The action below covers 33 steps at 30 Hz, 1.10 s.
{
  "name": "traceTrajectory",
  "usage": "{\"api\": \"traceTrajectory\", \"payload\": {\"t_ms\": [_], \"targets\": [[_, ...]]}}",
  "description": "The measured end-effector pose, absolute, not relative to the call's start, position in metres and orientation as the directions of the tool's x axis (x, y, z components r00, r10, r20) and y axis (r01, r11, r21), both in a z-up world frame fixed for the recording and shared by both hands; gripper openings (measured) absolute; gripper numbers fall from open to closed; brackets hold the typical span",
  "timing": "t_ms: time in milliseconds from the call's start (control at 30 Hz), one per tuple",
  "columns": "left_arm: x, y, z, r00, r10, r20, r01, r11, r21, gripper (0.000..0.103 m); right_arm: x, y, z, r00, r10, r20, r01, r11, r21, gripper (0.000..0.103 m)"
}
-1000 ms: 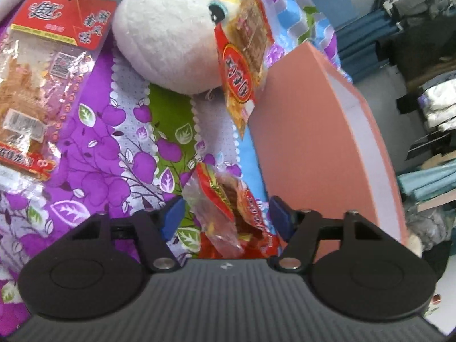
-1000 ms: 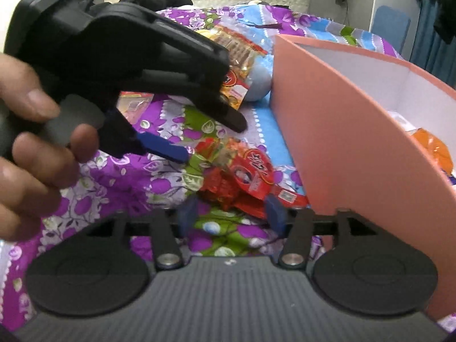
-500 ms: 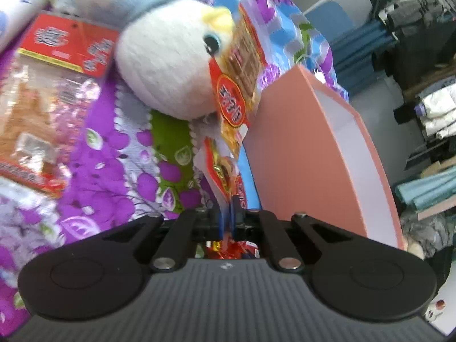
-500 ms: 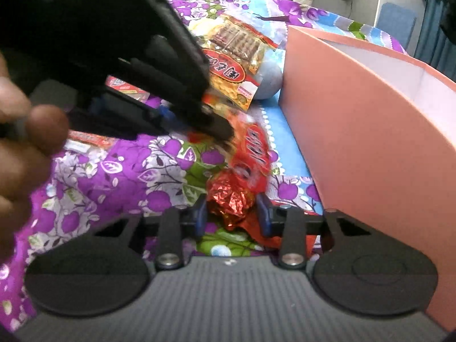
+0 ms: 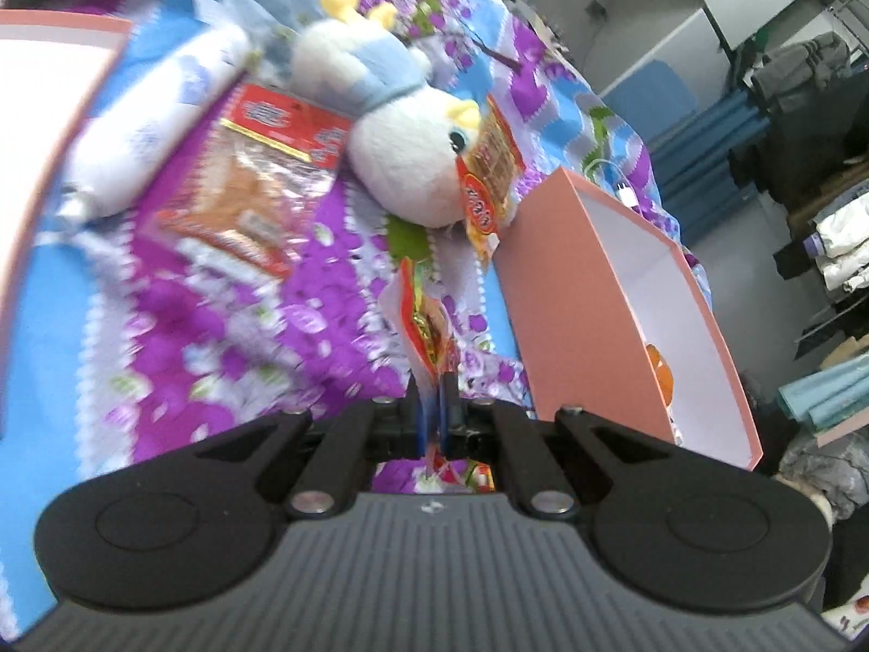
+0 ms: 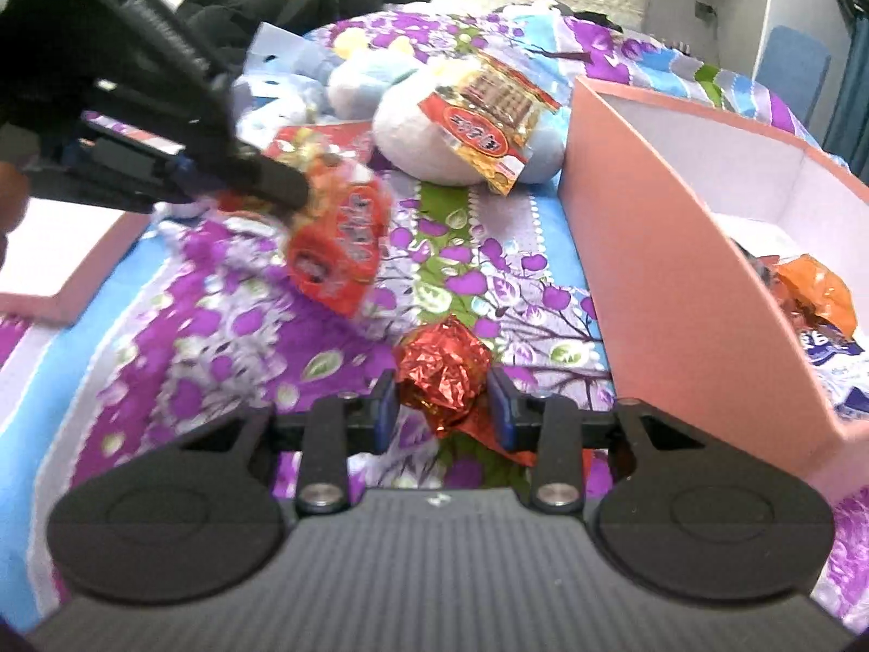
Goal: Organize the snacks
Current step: 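Lift both held candies and carry them over the pink box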
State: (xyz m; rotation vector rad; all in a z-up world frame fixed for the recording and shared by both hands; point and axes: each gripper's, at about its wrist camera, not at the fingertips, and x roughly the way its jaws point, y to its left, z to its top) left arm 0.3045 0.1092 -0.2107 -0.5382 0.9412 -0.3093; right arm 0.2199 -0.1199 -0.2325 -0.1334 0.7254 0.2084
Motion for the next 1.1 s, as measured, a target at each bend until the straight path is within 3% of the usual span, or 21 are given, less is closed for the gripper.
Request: {"api": "traceTrajectory", "payload": {"t_ms": [300,667,1100], "targets": [[0.225,0.118,-0.186,0.596,-0.39,-0.701,-0.012,0.869,-0.494,0.004,0.17,-0.139,-0.21,0.723,0.188,-0.665,-0.252,0.968,-0.001,0.038],[0.14,0.081,-0.154,0.616,-0.254,-0.746,-0.006,0.945,-0.327,0.005,0.112,-0.167,-0.142,0.771,0.245,-0.588,-0.256,0.964,0.066,0.038],[0.083,0.023,-0.096,0.636,-0.296,-0.713,0.091,0.946,-0.312,0.005,0.059,-0.214,-0.079,0.827,0.203,-0.524,-0.173,0.979,0.107,0.038]]}}
